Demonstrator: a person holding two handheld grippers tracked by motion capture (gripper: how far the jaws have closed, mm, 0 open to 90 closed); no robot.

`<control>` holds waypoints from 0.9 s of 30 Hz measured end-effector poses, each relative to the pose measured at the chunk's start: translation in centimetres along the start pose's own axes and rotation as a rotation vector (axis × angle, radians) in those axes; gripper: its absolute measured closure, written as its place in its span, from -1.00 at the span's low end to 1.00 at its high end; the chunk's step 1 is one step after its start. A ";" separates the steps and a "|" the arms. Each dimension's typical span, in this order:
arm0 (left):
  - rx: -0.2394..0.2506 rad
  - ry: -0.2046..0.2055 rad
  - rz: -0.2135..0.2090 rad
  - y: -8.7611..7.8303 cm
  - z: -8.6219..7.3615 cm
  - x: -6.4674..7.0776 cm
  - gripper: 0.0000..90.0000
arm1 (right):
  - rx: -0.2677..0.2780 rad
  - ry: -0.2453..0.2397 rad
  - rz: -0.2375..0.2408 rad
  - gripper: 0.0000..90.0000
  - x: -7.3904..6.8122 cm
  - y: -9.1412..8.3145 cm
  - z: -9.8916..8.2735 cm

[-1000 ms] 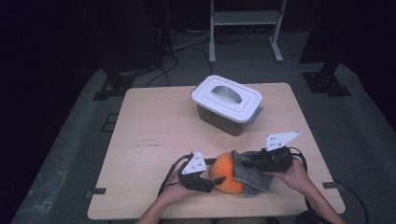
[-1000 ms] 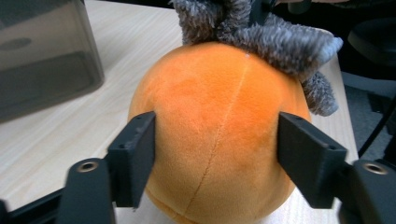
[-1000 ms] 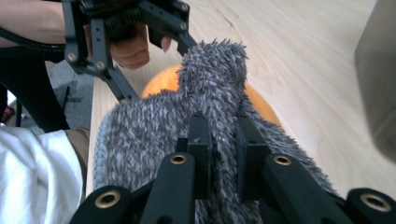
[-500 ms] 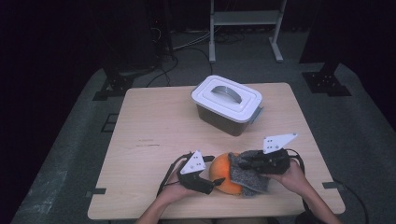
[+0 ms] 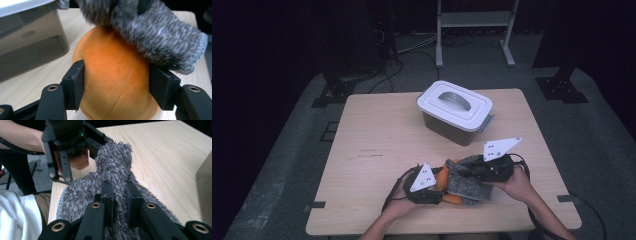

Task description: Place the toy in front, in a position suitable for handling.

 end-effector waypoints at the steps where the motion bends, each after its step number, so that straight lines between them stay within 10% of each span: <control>1: -0.006 0.003 0.003 -0.2 -0.2 0.0 -0.22 | -0.002 0.004 0.003 0.76 0.2 0.3 0.0; 13: -0.034 -0.141 -0.160 0.7 -0.9 -1.0 -0.81 | 0.021 0.043 0.035 0.76 -0.2 0.6 -2.9; 18: -0.020 -0.066 -0.078 0.3 -0.6 -0.3 -0.35 | 0.015 0.037 0.037 0.76 -0.3 0.3 -2.7; 27: -0.033 0.040 0.021 -0.1 0.1 0.5 -0.30 | -0.020 -0.057 -0.005 0.76 -0.8 0.8 1.1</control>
Point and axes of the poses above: each handheld gripper's, and its own axes: y roughly forward along the jaws, z roughly out of its top, x roughly to its right, the point moved 2 cm from there along y, roughly forward along the jaws, and after that the axes turned 13 degrees about -x, right-handed, at the moved point
